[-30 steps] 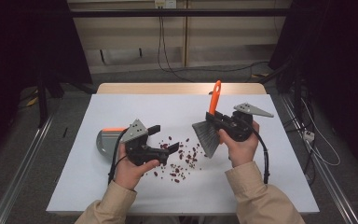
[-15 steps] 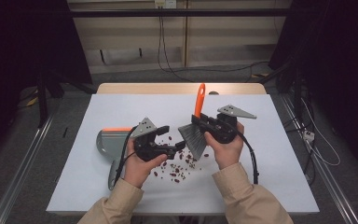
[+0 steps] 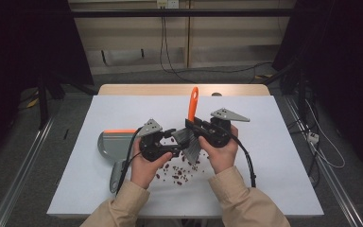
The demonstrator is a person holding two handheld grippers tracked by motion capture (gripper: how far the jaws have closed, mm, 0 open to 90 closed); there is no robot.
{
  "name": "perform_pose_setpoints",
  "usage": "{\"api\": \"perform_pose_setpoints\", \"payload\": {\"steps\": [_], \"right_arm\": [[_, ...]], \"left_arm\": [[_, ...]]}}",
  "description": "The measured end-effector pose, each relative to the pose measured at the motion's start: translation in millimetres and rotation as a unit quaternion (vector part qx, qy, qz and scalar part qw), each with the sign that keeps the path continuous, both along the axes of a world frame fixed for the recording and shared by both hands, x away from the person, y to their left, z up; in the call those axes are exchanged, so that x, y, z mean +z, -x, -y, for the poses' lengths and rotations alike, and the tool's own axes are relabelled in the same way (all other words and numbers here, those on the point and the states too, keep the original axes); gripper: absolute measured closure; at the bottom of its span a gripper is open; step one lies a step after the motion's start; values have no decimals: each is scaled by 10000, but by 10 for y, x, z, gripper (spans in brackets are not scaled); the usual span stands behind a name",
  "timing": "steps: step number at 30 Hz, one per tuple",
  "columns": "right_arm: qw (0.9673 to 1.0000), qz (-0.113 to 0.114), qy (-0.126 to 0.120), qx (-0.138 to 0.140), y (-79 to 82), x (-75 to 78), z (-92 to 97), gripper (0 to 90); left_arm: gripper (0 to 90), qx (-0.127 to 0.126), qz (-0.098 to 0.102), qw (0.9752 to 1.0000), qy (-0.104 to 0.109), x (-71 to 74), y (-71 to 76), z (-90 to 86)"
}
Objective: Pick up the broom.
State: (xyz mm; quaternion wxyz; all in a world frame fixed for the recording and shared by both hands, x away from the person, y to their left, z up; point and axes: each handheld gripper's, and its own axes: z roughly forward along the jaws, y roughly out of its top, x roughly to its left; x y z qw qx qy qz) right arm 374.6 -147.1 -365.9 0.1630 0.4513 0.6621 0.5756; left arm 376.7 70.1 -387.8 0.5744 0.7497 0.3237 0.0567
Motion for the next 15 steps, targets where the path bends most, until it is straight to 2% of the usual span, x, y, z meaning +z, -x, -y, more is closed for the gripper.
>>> {"api": "perform_pose_setpoints", "payload": {"steps": [3,7,8,10,13,15], "right_arm": [[10000,-9,-16,61,-2,-23,-44,710],[9999,-18,-59,116,-3,-40,-64,710],[9999,-20,-86,135,-4,-42,-63,710],[9997,-33,-145,185,-13,-45,-55,710],[9994,-11,-173,309,-19,-45,-44,707],[9988,-81,-269,402,-30,-48,-22,702]], "left_arm": [[508,24,-20,10000,-27,-13,2,-4],[763,-35,-47,10000,67,-15,12,-36],[791,-24,10,10000,5,-7,21,-36],[824,-9,-30,10000,15,2,28,-42],[838,-27,-31,10000,14,12,31,-57],[843,-48,-72,10000,39,18,30,-68]]}}
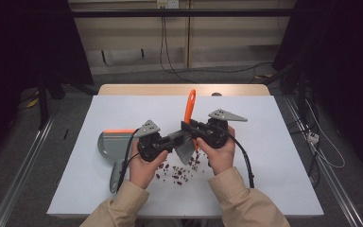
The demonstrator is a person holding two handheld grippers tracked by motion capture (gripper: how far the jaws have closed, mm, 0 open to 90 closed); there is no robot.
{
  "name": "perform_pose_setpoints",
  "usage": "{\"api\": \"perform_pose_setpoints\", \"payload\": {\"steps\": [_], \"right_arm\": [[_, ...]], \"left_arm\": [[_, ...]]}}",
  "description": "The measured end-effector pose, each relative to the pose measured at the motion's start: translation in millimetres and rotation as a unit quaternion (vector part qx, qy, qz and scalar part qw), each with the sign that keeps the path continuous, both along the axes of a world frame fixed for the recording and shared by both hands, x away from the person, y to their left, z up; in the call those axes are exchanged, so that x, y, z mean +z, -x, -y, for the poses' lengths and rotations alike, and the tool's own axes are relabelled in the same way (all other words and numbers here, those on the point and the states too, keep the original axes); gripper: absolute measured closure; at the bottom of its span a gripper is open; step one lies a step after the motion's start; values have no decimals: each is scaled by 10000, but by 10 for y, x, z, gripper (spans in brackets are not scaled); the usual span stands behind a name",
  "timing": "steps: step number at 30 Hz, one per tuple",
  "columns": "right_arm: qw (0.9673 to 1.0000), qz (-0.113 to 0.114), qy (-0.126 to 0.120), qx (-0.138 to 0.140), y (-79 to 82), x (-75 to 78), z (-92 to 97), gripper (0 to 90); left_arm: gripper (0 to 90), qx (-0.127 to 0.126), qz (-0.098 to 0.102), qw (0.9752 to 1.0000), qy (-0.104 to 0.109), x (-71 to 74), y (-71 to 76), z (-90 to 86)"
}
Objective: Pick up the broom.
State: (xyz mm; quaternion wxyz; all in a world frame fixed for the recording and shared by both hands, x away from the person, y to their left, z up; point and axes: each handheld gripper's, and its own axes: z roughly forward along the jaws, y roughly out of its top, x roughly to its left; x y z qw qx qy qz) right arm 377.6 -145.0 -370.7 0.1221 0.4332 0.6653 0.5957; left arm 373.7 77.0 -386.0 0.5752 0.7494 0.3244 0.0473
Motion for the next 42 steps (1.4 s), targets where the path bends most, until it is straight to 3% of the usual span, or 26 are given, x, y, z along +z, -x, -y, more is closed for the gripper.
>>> {"api": "perform_pose_setpoints", "payload": {"steps": [4,8,10,14,21,26,31,36,39,42], "right_arm": [[9998,63,-9,185,-12,-4,40,686],[9998,60,-117,154,-21,-6,95,529],[9998,128,-107,115,-13,-9,138,487],[9991,181,-238,302,-2,-36,264,408],[9983,341,-159,442,34,-169,451,385],[9962,280,-22,826,41,-267,481,368],[9946,175,122,1020,23,-325,447,367],[9941,114,-24,1080,-23,-357,461,395],[9919,-2,-302,1235,-59,-384,480,416],[9903,3,-341,1345,-78,-397,478,428]], "left_arm": [[847,-45,-37,10000,39,6,1,-6],[848,-42,-57,9999,71,13,5,-11],[848,-35,-58,9999,96,23,4,-27],[848,-2,-42,9999,102,36,-3,-63],[848,-5,-41,9999,116,51,-15,-81],[847,1,-41,9999,117,60,-12,-78],[847,-23,-21,9999,124,72,-11,-76],[847,-123,-1,9998,164,80,-18,-71],[847,-216,22,9995,223,90,-10,-65],[847,-295,112,9992,233,125,6,-54]]}}
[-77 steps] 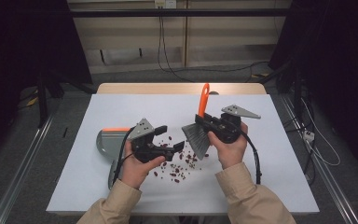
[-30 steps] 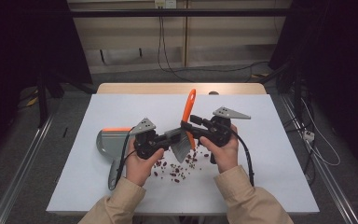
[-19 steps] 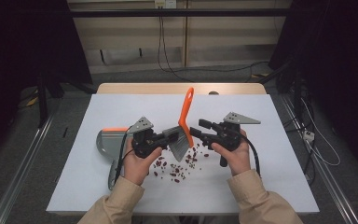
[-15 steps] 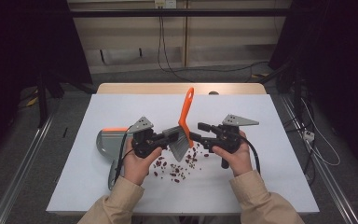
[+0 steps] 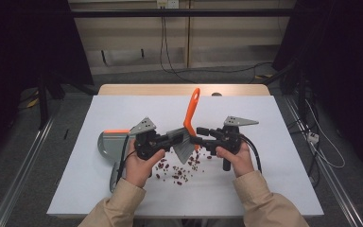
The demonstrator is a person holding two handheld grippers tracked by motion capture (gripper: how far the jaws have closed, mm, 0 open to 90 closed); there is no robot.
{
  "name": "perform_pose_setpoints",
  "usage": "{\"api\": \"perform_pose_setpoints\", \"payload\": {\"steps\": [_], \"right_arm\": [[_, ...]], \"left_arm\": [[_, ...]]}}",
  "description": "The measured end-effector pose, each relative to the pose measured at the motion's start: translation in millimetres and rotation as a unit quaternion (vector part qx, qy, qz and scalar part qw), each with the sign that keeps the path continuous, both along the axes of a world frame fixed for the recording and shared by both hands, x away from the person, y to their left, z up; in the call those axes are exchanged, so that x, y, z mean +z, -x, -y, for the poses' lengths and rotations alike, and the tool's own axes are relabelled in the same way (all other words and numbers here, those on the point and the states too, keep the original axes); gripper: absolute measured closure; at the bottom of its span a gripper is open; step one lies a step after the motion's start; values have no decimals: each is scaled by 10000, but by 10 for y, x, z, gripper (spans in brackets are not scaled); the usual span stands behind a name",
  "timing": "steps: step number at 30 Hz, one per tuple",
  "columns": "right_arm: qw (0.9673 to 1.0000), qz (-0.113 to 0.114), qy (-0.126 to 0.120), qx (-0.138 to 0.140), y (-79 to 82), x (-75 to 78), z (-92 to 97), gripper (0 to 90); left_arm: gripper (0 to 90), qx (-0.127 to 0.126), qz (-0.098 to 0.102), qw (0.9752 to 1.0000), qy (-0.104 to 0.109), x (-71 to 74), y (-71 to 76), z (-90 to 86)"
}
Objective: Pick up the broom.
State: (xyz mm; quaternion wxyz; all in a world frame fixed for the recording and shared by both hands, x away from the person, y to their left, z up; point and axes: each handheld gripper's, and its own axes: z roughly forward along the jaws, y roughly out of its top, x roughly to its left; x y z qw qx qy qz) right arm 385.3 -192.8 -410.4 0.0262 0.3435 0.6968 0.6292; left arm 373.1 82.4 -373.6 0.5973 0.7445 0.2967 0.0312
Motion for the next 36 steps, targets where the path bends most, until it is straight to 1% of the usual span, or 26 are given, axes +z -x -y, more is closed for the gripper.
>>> {"api": "perform_pose_setpoints", "payload": {"steps": [1,4,6,8,10,12,15,18,21,23,25,27,29,31,33,35,36], "right_arm": [[10000,-37,-50,55,0,-1,-5,444],[9998,-39,-114,181,9,4,-15,456],[9994,-27,-116,311,14,8,-21,469],[9992,-6,-106,373,20,9,-24,477],[9989,35,-98,451,24,10,-23,473],[9988,11,-90,472,23,10,-16,468],[9986,21,-69,517,27,11,-19,469],[9984,16,-113,561,21,4,-20,475],[9980,67,-101,617,23,7,-19,486],[9977,101,-102,655,27,10,-16,503],[9976,161,-62,663,33,15,-13,521],[9974,164,-35,705,37,19,-1,548],[9970,159,-2,757,43,24,14,600],[9965,194,118,810,59,37,22,648],[9962,218,168,829,83,59,23,681],[9965,171,137,812,97,85,33,691],[9965,183,171,792,101,100,38,691]], "left_arm": [[847,-4,15,10000,17,9,3,-1],[847,-90,-10,9999,62,14,4,-1],[847,-154,-26,9998,113,5,2,2],[847,-194,-11,9997,132,4,5,13],[847,-245,-54,9995,192,2,5,19],[847,-278,-79,9993,245,0,4,26],[847,-327,-94,9991,257,-1,1,24],[847,-362,-36,9991,203,7,2,18],[847,-398,-35,9989,253,15,11,22],[847,-400,-47,9988,288,17,9,17],[848,-405,-35,9987,290,20,8,17],[848,-413,-35,9988,276,23,4,11],[848,-364,-49,9988,312,27,3,5],[847,-321,-55,9989,336,22,-9,-11],[832,-251,-77,9990,360,18,-21,-26],[805,-224,-75,9990,370,9,-32,-33],[792,-187,-58,9992,337,7,-31,-26]]}}
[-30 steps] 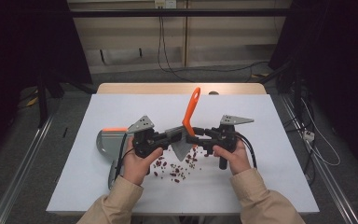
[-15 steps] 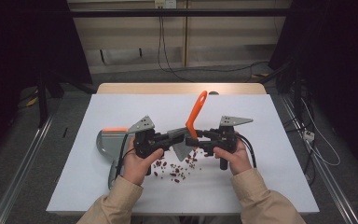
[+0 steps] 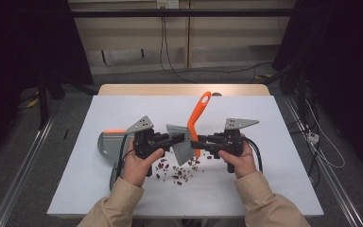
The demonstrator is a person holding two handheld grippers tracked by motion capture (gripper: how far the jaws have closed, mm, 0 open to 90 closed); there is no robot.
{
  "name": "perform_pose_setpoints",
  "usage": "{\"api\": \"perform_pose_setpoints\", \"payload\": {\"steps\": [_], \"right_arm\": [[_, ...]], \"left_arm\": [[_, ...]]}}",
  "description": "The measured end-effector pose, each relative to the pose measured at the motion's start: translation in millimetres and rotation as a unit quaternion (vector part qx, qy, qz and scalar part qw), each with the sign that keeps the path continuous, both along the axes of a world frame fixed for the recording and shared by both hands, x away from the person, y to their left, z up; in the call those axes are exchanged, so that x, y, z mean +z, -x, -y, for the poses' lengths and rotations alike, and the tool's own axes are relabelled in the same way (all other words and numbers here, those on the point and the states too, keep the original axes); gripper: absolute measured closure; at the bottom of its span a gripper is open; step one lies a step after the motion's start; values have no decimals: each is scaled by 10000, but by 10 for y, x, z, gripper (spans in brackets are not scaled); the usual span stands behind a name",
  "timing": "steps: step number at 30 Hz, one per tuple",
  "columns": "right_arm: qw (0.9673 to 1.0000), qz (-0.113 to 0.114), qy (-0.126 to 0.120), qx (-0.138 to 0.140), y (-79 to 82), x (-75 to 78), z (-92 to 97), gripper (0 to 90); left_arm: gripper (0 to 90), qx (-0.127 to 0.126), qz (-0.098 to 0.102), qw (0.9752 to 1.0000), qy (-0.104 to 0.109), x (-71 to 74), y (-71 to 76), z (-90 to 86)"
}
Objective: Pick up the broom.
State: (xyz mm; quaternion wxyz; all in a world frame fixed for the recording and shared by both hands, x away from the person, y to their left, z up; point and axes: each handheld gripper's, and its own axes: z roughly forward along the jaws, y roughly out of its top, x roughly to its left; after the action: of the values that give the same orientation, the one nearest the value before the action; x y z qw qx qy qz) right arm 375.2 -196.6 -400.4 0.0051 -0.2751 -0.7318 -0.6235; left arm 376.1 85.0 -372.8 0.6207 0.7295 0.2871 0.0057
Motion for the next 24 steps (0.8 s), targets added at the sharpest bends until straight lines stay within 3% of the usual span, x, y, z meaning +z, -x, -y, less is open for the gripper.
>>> {"api": "perform_pose_setpoints", "payload": {"steps": [7,15,19,24], "right_arm": [[9994,-86,243,-209,35,86,28,697],[9975,-236,332,-579,28,135,230,699],[9959,-215,441,-757,38,171,315,699],[9930,-238,591,-992,47,200,396,699]], "left_arm": [[608,241,74,9993,-258,3,-10,-20],[335,448,211,9973,-539,22,-30,-52],[273,537,242,9966,-580,27,-38,-76],[261,583,336,9957,-642,46,-28,-97]]}}
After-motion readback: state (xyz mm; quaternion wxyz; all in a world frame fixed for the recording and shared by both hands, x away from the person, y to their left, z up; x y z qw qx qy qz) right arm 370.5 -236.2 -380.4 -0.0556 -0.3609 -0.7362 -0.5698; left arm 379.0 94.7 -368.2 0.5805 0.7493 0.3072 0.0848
